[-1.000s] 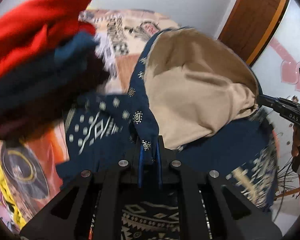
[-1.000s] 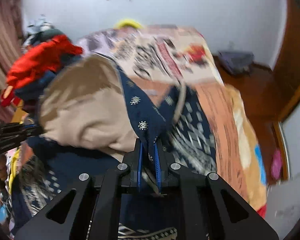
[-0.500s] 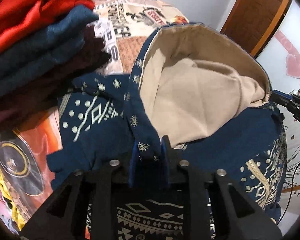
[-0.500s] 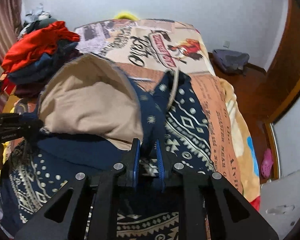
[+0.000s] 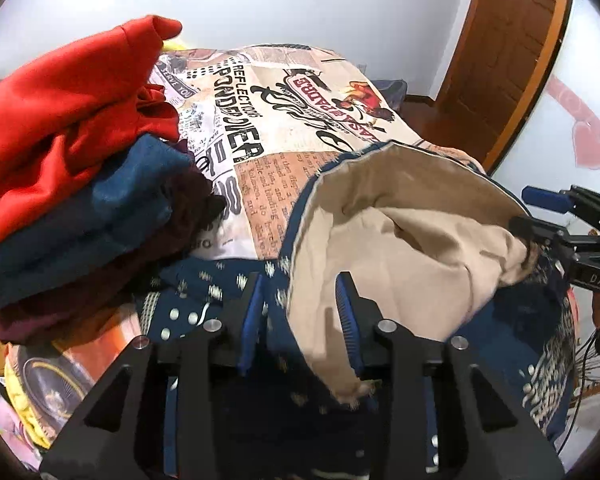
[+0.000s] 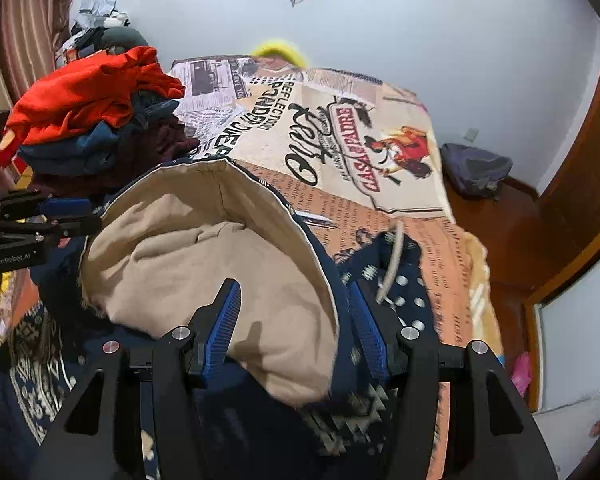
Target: Fold large clothes
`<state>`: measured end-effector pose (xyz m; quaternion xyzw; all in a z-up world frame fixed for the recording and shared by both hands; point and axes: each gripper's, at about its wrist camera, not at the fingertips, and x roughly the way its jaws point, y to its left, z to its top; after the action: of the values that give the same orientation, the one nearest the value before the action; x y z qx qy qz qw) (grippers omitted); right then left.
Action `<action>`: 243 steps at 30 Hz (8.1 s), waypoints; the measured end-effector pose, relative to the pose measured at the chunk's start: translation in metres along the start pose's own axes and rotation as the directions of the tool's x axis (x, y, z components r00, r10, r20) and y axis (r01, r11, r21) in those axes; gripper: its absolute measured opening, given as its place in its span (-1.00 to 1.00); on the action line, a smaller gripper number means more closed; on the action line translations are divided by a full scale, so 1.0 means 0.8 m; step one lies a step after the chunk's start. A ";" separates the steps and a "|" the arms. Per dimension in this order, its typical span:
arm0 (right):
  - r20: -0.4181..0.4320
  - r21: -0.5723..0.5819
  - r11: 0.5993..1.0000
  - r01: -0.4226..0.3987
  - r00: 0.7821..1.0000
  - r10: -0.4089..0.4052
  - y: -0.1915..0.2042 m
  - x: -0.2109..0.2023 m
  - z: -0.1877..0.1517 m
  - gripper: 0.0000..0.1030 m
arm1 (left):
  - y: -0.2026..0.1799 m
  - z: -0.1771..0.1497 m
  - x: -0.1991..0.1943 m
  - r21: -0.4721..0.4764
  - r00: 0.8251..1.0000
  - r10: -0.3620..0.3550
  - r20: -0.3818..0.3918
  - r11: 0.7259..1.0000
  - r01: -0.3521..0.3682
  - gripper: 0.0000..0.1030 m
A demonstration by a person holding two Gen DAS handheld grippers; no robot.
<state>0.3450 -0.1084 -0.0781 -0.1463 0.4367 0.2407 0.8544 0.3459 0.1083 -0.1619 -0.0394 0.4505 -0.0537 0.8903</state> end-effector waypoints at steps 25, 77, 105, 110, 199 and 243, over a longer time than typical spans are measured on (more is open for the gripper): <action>-0.012 0.220 0.957 -0.190 0.980 0.197 -0.031 0.029 0.022 -0.86 | 0.029 0.022 0.052 -0.177 0.983 -0.170 -0.069 0.972 0.156 -0.87; -0.062 0.067 0.992 -0.110 0.992 0.114 0.044 -0.051 -0.079 -0.15 | -0.051 -0.079 -0.037 0.084 0.997 -0.004 -0.071 0.996 0.010 -0.01; 0.070 0.234 0.971 -0.053 0.997 0.037 -0.057 -0.125 -0.085 -0.04 | 0.110 -0.096 -0.120 -0.321 0.993 0.112 0.043 0.943 -0.092 0.47; -0.007 0.315 0.949 -0.004 1.000 0.007 -0.094 -0.092 -0.098 -0.04 | 0.138 -0.127 -0.073 -0.445 0.997 -0.060 -0.044 0.895 0.034 0.47; 0.020 0.374 0.927 -0.028 1.000 0.022 -0.112 -0.153 -0.165 -0.03 | 0.044 -0.115 -0.118 -0.206 0.997 -0.039 -0.063 0.978 0.025 0.10; 0.095 0.442 0.896 -0.042 0.995 0.000 -0.105 -0.059 -0.139 -0.88 | 0.063 -0.085 -0.021 -0.319 0.995 -0.094 -0.013 0.944 0.085 -0.80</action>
<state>0.2912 -0.2436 -0.1003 0.0682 0.4414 0.1506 0.8820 0.2837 0.1587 -0.1946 -0.2020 0.4633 -0.0214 0.8626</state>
